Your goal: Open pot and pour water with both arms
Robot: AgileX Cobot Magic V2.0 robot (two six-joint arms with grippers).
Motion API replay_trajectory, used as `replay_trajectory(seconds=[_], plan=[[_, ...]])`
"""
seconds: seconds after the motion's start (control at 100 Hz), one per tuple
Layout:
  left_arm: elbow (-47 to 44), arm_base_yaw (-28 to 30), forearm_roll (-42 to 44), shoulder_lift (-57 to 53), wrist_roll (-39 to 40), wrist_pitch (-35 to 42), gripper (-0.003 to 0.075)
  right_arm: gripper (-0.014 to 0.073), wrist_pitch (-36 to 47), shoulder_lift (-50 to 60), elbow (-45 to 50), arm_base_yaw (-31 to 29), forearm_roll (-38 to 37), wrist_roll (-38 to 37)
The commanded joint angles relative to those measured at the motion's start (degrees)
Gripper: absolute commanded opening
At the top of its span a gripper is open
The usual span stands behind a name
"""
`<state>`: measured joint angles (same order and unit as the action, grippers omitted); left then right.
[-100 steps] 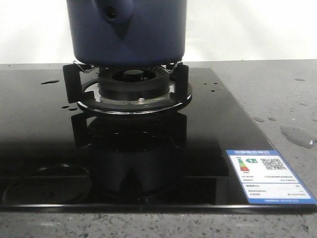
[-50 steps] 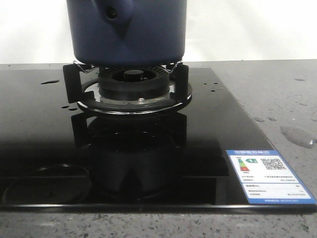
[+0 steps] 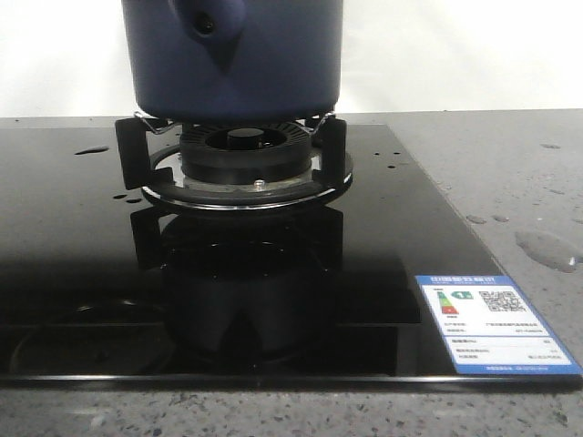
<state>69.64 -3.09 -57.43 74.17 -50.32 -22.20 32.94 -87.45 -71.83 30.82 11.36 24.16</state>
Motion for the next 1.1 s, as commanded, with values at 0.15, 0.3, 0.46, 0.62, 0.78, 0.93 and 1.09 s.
replay_trajectory(seconds=[0.15, 0.3, 0.46, 0.62, 0.78, 0.93, 1.09], plan=[[2.8, 0.1, -9.6, -2.1, -4.4, -2.7, 0.0399, -0.0046, -23.6, 6.4, -7.8, -5.3, 3.5, 0.3], [4.6, 0.1, -15.5, -2.0, -8.2, -9.2, 0.0399, -0.0045, -47.2, 8.2, -13.2, -12.6, 4.2, 0.0], [5.6, -0.4, -21.5, -2.0, -12.8, -14.1, 0.0399, -0.0046, -71.7, 8.5, -16.8, -21.7, 4.2, -7.7], [5.6, -3.8, -23.3, -2.0, -16.2, -14.8, 0.0399, -0.0046, -88.7, 8.5, -15.7, -30.6, 3.7, -11.7], [5.6, -9.4, -23.3, -1.9, -20.7, -13.8, 0.0399, -0.0046, -94.2, 8.5, -11.1, -36.9, 2.6, -11.8], [5.6, -12.8, -23.3, -1.9, -21.5, -11.3, 0.0399, -0.0046, -92.9, 8.5, -3.8, -40.4, 2.6, -11.8], [5.6, -13.4, -23.2, -1.9, -21.5, -11.0, 0.0399, -0.0046, -89.7, 8.5, 1.3, -41.0, 2.6, -11.8]])
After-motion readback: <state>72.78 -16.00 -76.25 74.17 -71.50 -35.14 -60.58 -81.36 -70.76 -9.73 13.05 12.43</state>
